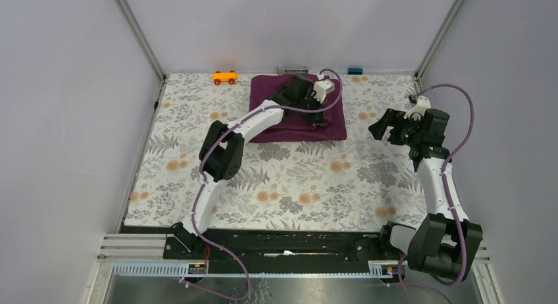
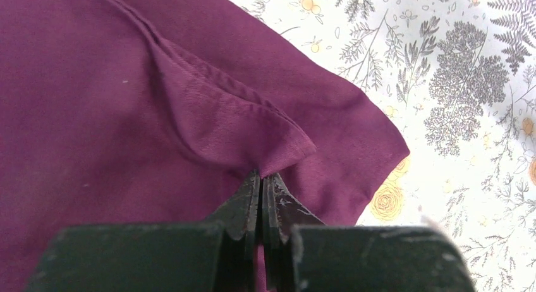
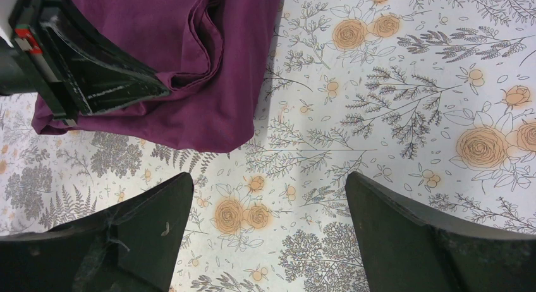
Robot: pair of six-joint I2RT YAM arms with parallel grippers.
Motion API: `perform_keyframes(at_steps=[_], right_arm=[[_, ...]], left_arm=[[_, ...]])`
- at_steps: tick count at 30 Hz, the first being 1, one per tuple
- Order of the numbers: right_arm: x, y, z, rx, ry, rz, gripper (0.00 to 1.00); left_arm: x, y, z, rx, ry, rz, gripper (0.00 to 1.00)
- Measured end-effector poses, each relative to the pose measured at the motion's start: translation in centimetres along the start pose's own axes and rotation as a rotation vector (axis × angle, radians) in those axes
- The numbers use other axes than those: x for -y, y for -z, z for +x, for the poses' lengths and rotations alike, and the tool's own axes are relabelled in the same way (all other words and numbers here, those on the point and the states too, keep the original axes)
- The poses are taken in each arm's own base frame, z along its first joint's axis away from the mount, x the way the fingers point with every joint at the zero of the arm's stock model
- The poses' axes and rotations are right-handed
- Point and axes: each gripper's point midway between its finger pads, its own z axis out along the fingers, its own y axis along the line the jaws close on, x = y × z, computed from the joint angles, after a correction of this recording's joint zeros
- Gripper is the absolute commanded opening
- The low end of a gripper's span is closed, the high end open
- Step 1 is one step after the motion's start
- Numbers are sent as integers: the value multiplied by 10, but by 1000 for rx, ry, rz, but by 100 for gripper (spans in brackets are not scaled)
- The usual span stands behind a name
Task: Open and lay out the surgical kit
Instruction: Open the surgical kit at the center of the board.
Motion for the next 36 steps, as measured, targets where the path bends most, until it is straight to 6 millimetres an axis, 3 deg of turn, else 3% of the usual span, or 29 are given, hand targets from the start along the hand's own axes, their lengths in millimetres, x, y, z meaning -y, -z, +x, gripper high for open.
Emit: perform_keyframes(at_steps=[6,9,12,14,17,19,21,23,25,26,27,28,30,33,36], right_arm=[[0,0,0,0,1,0,97],[0,0,0,0,1,0,97],[0,0,0,0,1,0,97],[0,0,0,0,1,0,97],[0,0,0,1,2,-1,97],[-1,0,0,0,2,-7,97],[-2,0,1,-2,1,-14,97],[-3,0,1,-3,1,-16,97],[-3,0,2,-4,0,-18,97],[-3,0,2,-4,0,-18,97],[-3,0,2,-3,1,-19,97],[-3,0,1,-1,2,-19,97],[-3,0,1,0,3,-21,97],[-5,0,2,-1,3,-31,97],[-9,-1,2,-3,5,-52,97]], left_arm=[[-18,27,-22,56,87,-34,0],[-40,66,-49,136,141,-83,0],[-75,132,-72,239,195,-167,0],[-108,194,-80,323,232,-261,0],[-160,304,-69,443,288,-457,0],[-191,380,-41,506,328,-621,0],[-216,451,3,539,371,-819,0],[-226,499,59,516,423,-998,22],[-231,518,112,451,459,-1119,58],[-233,522,138,404,473,-1168,67],[-237,527,179,329,507,-1238,73],[-238,527,191,306,521,-1253,79],[-237,528,238,208,563,-1315,92],[-228,525,297,82,620,-1377,99],[-220,519,323,12,642,-1388,99]])
